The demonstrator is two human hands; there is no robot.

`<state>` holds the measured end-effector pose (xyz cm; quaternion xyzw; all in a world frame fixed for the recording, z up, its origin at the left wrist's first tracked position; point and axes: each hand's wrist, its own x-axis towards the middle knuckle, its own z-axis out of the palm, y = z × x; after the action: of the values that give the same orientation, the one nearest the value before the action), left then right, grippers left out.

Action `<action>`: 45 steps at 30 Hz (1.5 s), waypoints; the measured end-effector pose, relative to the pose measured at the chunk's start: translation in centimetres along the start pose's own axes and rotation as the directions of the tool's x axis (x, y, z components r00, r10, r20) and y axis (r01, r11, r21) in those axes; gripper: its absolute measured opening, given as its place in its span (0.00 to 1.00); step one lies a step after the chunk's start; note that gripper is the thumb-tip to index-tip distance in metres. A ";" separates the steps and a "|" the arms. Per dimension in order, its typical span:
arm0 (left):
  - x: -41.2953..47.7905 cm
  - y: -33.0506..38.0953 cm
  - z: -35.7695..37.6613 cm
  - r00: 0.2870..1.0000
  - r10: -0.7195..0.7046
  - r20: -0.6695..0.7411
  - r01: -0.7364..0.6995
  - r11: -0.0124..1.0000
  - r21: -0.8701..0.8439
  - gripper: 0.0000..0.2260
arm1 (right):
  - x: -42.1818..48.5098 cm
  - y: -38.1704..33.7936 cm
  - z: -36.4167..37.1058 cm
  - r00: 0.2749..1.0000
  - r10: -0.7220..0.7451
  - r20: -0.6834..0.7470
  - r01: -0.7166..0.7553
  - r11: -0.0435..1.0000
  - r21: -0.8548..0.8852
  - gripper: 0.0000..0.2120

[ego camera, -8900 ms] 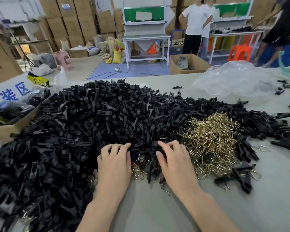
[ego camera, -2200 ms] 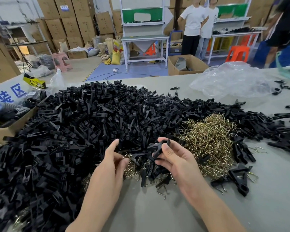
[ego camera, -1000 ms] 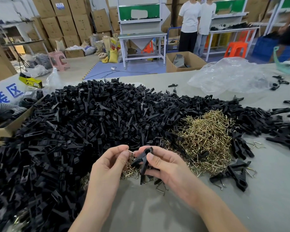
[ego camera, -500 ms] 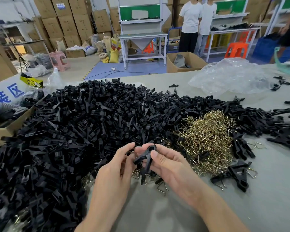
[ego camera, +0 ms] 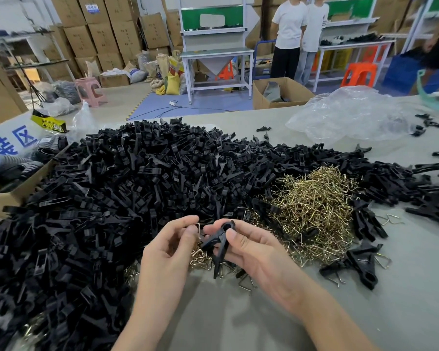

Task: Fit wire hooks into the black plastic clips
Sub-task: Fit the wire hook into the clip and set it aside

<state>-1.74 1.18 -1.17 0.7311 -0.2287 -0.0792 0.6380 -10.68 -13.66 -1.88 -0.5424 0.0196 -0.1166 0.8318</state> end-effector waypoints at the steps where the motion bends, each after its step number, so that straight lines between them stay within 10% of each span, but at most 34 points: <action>1: 0.0 0.0 0.1 1.000 -0.006 -0.003 0.006 1.000 0.002 0.08 | 0.0 0.0 0.0 1.000 -0.002 -0.003 0.002 1.000 0.003 0.15; 5: 0.0 -0.1 0.1 0.999 -0.026 -0.026 0.027 0.999 0.018 0.05 | 0.1 0.2 -0.1 0.997 -0.019 -0.075 0.021 1.000 0.017 0.13; 13: 0.0 1.1 0.4 0.936 -0.277 0.218 0.351 0.780 -0.518 0.06 | 0.3 -0.1 -0.6 0.966 -0.044 -0.253 0.097 0.975 0.201 0.15; 45: -1.1 1.2 2.5 0.863 -0.264 0.430 0.491 0.639 -0.593 0.08 | 0.1 0.0 0.0 0.981 0.045 -0.187 0.031 0.924 0.381 0.18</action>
<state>-4.01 -0.71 -0.62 0.4529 -0.1183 -0.4022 0.7868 -10.63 -13.70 -1.88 -0.3561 0.0788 -0.1670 0.9160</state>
